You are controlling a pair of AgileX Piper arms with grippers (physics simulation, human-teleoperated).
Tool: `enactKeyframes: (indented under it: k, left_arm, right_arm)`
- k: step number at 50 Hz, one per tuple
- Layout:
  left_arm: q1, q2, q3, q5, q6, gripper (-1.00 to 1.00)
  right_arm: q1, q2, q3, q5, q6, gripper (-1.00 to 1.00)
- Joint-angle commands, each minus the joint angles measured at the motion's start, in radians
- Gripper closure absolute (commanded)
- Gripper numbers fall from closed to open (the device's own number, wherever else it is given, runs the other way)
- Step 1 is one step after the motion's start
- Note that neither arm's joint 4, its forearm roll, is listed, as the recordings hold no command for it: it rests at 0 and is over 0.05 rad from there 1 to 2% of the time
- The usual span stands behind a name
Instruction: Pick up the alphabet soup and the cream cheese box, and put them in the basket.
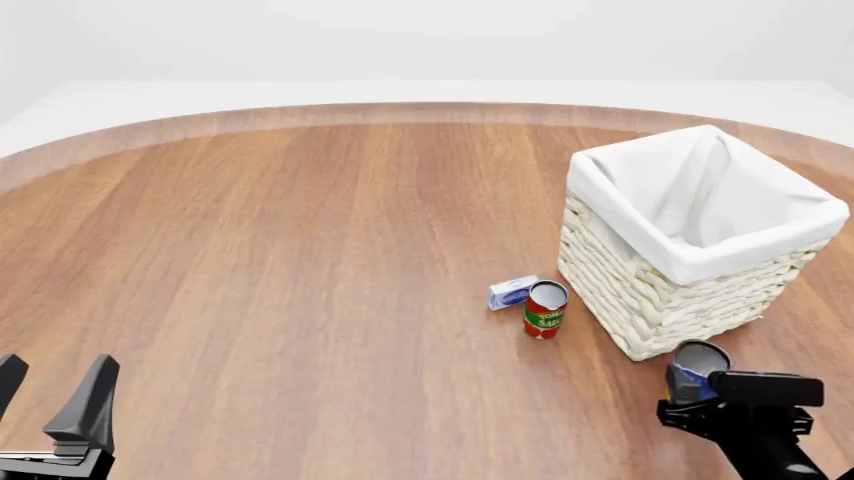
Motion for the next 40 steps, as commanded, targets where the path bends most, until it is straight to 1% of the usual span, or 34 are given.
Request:
enactKeyframes:
  k: [1,2,6,8,9,10,11,14,17,19,21,23,27,29,30,34,40]
  left_arm:
    - [0.000,-0.001,0.001,0.000,0.000,-1.00]
    - [0.000,-0.001,0.001,0.000,0.000,-1.00]
    - [0.000,-0.001,0.001,0.000,0.000,-1.00]
    - [0.000,-0.001,0.001,0.000,0.000,-1.00]
    - [0.000,-0.001,0.001,0.000,0.000,-1.00]
    - [0.000,-0.001,0.001,0.000,0.000,-1.00]
    - [0.000,-0.001,0.001,0.000,0.000,-1.00]
    - [0.000,-0.001,0.001,0.000,0.000,-1.00]
    - [0.000,-0.001,0.001,0.000,0.000,-1.00]
    - [0.000,-0.001,0.001,0.000,0.000,-1.00]
    - [0.000,-0.001,0.001,0.000,0.000,-1.00]
    - [0.000,-0.001,0.001,0.000,0.000,-1.00]
    - [0.000,-0.001,0.001,0.000,0.000,-1.00]
    - [0.000,-0.001,0.001,0.000,0.000,-1.00]
    - [0.000,-0.001,0.001,0.000,0.000,-1.00]
    - [0.000,-0.001,0.001,0.000,0.000,-1.00]
    - [0.000,-0.001,0.001,0.000,0.000,-1.00]
  right_arm:
    - [0.010,-0.117,0.000,0.095,0.009,1.00]
    - [0.011,-0.159,0.000,0.133,0.008,1.00]
    - [0.010,-0.238,0.000,0.206,0.005,1.00]
    - [0.008,-0.320,0.000,0.282,0.002,1.00]
    - [0.008,-0.329,0.000,0.292,0.002,1.00]
    - [0.006,-0.385,0.000,0.343,0.000,1.00]
    - [0.006,-0.396,0.000,0.354,0.000,1.00]
    - [0.004,-0.516,0.000,0.462,-0.003,1.00]
    - [0.006,-0.550,0.000,0.490,-0.003,1.00]
    - [0.009,-0.646,0.000,0.580,-0.002,1.00]
    - [0.011,-0.698,0.000,0.625,-0.003,1.00]
    - [0.013,-0.706,0.000,0.630,-0.004,1.00]
    - [0.017,-0.862,0.000,0.762,-0.005,1.00]
    - [0.016,-0.889,0.000,0.784,-0.005,1.00]
    - [0.017,-0.926,0.000,0.814,-0.006,1.00]
    - [0.020,-1.023,0.000,0.885,-0.006,1.00]
    - [0.028,-1.090,-0.001,0.930,-0.008,1.00]
